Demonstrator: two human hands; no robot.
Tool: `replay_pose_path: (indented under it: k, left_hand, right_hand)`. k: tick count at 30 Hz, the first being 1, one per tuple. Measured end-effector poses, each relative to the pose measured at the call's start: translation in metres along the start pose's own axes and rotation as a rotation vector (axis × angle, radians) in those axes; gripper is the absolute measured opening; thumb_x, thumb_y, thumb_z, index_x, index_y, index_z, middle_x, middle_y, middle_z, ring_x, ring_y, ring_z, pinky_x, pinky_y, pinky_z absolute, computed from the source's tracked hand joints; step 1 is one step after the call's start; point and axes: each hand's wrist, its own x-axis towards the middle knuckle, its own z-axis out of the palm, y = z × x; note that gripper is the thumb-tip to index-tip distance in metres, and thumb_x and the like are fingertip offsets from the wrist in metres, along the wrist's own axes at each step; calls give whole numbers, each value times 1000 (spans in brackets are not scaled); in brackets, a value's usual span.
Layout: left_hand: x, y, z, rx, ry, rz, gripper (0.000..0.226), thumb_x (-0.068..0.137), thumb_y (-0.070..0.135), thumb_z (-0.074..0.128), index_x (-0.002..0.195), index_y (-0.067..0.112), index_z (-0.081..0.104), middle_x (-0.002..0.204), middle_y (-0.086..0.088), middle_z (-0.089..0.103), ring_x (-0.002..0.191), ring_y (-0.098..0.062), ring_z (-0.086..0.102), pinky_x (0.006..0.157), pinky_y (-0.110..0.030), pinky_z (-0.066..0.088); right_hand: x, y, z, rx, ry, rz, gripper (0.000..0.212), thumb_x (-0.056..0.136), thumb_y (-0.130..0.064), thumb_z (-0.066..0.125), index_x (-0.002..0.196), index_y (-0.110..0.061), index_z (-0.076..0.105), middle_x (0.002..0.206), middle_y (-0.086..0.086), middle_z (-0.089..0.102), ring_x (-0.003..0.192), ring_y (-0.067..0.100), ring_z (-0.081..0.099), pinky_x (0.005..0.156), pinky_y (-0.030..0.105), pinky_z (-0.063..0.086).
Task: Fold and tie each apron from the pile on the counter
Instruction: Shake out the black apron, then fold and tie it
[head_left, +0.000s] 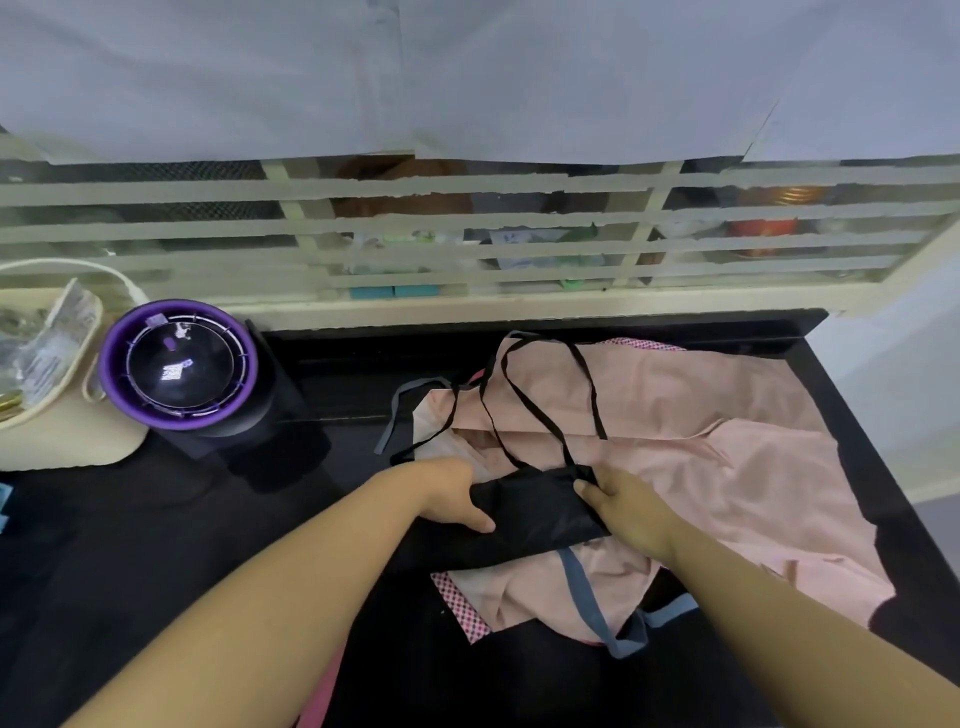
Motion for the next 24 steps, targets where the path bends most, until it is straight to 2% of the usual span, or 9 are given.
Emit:
replay_pose_path:
  k: [4,7,11,13,16,18,20,22,24]
  left_hand:
    - [-7,1,-3,-111,-49,73,33,95,43,53,117,19,59,109,1,62,97,-16,59,85,-28,48]
    - [-13,4,3,-122,50,151,26,96,35,53,108,13,61,104,-2,65,93,-18,60,81,-31,49]
    - [-30,12,11,122,345,214,17,95,36,53,93,20,56,96,2,62,89,-18,58,74,-32,48]
    - [-45,22,14,335,534,297,17,97,36,49,105,24,57,105,3,59,95,-17,57,73,-28,44]
    - [-54,28,23,572,660,345,33,100,31,44,132,22,46,112,0,56,97,-20,58,75,-35,51]
    - [-61,27,26,631,781,412,33,89,28,64,121,21,57,100,0,60,72,-18,61,56,-35,53]
    - [-70,26,26,600,880,436,29,64,23,85,88,20,70,90,0,61,43,-11,42,38,-23,40]
    - [-79,27,27,521,1004,415,26,56,20,88,74,20,70,100,-3,56,41,-10,29,36,-21,31]
    - [-90,27,26,371,1073,387,22,63,23,85,78,20,70,111,-4,46,43,-11,42,37,-24,41]
  right_hand:
    - [-3,3,0,40,20,-30,23,102,-24,40,88,-12,54,86,3,59,77,12,53,60,10,36]
    - [-5,2,-1,-7,31,-56,14,101,-21,43,106,-16,54,100,1,60,94,16,56,75,21,39]
    - [-8,-33,-22,-203,359,-303,25,91,-31,58,112,-19,62,109,-2,62,102,17,57,87,27,45]
    - [-10,-62,-31,-358,234,-325,40,91,-45,54,118,-16,64,113,-1,63,105,18,57,90,31,46]
    - [-9,-95,-34,-494,-161,-220,44,94,-46,49,97,-7,70,90,4,65,82,17,58,77,30,46]
    - [-13,-111,-35,-444,-252,-230,32,95,-32,53,89,-6,72,84,5,66,70,12,53,68,25,42]
    - [-18,-122,-38,-396,-224,-274,27,94,-24,54,87,-7,74,80,2,66,62,8,49,63,22,38]
    - [-26,-131,-43,-374,-160,-338,28,94,-24,54,89,-6,74,77,2,65,65,11,53,66,27,43]
    - [-34,-137,-44,-394,-105,-423,28,94,-27,55,92,-6,73,76,3,64,69,15,55,72,32,47]
